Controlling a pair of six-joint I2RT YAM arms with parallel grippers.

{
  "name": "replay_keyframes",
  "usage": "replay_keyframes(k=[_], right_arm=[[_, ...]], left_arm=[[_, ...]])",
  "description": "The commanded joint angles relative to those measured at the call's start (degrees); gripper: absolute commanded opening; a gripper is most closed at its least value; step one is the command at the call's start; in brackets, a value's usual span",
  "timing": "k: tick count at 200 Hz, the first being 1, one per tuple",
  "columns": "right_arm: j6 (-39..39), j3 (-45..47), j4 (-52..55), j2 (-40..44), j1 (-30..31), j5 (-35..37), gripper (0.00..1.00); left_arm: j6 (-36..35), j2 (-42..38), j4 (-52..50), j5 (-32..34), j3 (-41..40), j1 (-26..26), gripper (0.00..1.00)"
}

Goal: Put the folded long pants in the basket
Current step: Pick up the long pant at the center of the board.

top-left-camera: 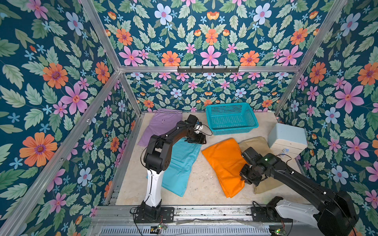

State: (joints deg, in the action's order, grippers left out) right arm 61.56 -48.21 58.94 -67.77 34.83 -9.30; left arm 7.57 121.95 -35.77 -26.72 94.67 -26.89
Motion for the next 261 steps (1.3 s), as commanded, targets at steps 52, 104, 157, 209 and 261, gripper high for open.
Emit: replay_keyframes(k=[52,104,157,209,261], right_arm=[[-19.2,-4.6,11.3,-5.6,-4.3,5.4,0.03],[-19.2,-2.2,8.4,-4.8,-4.9,4.3,0.03],[-18.7,-1.8,6.3,-4.6,-5.1,2.9,0.03],[-19.6,-3.1,5.1,-4.7,-5.1,1.7,0.0],[-24.1,-17.0,11.9,-5.0,-5.2,2.0,0.0]], left_arm=[[4.8,3.6,3.4,-2.8,-1.5,-7.0,0.8],[9.1,4.5,6.2,0.3,-7.8,-13.4,0.75],[12.0,2.6,8.5,6.4,-13.7,-14.8,0.38],[15.4,-2.0,13.5,9.1,-16.9,-15.0,0.0],[18.3,-12.2,11.4,12.5,-17.6,-14.3,0.0]])
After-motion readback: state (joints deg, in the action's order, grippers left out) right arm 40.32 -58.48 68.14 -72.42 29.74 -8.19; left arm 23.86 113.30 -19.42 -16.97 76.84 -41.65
